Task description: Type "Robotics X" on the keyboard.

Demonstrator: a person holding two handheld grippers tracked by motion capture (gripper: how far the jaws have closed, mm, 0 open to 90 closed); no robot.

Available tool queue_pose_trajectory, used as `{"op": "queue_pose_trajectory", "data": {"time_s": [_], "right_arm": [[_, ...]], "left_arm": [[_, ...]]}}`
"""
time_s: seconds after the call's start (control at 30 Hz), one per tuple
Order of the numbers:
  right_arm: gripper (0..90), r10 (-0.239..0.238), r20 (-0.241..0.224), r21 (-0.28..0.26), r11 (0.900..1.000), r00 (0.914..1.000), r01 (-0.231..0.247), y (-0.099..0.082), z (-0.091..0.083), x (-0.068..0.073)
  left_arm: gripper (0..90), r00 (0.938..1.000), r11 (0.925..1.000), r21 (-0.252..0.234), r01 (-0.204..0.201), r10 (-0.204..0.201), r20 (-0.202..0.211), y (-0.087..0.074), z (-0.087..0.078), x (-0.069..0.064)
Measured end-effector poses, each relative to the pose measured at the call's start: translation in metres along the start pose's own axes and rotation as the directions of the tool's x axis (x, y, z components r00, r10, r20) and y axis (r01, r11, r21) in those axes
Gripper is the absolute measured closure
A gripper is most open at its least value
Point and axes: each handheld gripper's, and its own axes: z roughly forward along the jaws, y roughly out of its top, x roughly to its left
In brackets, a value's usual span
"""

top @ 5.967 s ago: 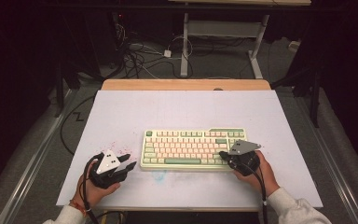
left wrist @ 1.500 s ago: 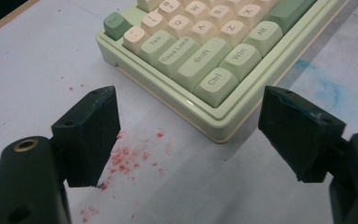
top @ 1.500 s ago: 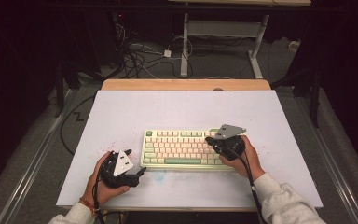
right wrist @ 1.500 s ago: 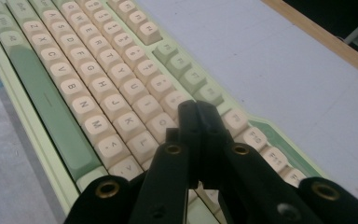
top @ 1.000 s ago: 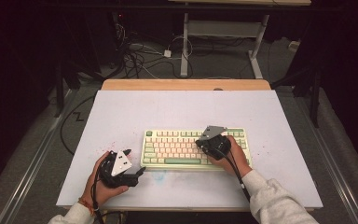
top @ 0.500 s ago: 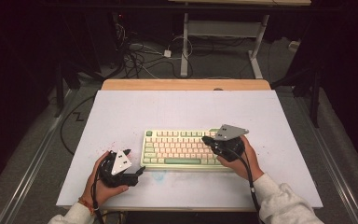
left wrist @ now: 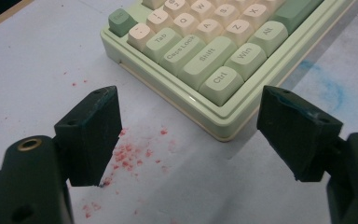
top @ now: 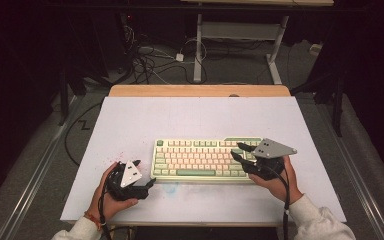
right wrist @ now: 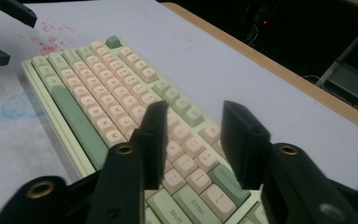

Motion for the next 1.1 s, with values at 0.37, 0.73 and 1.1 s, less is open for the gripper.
{"op": "queue_pose_trajectory", "data": {"time_s": [0.37,0.73,1.1], "right_arm": [[29.7,0.022,0.11,-0.035,0.9992,0.9937,-0.018,-0.018,-0.023,0.004],[24.3,0.033,0.177,0.003,0.9994,0.9836,-0.034,-0.046,-0.043,0.005],[22.6,0.06,0.208,0.012,0.9979,0.9762,-0.064,-0.065,-0.062,0.004]], "left_arm": [[19.4,0.9991,0.999,-0.018,0.041,-0.041,0.007,0.005,-0.008,0.007],[30.6,0.9972,0.9963,-0.045,0.073,-0.072,0.017,0.022,-0.021,0.004],[41.7,0.9938,0.9967,-0.066,0.046,-0.039,0.104,0.058,-0.015,-0.004]]}}
